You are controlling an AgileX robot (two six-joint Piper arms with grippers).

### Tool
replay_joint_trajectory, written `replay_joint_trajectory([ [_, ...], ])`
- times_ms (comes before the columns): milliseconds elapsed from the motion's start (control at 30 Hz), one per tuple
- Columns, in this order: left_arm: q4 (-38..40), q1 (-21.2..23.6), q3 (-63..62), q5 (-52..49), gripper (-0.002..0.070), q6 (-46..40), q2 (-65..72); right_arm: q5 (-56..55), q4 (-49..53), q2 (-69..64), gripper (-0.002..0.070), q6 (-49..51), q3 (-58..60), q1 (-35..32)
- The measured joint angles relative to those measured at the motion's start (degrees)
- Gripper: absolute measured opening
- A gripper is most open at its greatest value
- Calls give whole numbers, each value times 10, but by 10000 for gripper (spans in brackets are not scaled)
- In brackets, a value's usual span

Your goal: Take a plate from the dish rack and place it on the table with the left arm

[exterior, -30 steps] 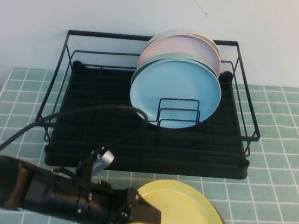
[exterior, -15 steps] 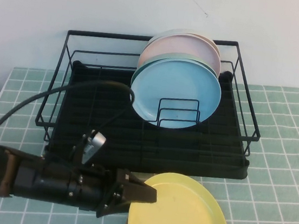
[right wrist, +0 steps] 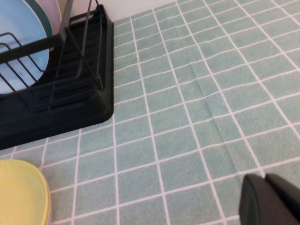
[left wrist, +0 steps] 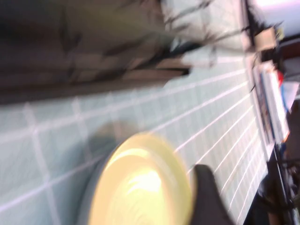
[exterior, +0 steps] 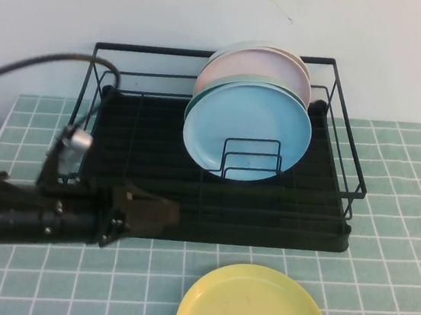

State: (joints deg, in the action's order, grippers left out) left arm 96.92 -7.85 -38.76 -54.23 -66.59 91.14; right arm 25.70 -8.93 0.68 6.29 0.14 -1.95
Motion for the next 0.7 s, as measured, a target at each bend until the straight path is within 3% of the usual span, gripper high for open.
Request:
replay_joint_trajectory([
  [167,-18,6,-6,0,112,-1,-101,0,0,0,-1,0,0,0],
  [233,-40,6,-18,3,47,5,-143,0,0,0,-1,0,0,0],
  [400,-163,6,-74,22,7,64,-260,0,0,0,-1,0,0,0],
  [700,-498,6,-186,32,1,241,-431,0,0,0,-1,0,0,0],
])
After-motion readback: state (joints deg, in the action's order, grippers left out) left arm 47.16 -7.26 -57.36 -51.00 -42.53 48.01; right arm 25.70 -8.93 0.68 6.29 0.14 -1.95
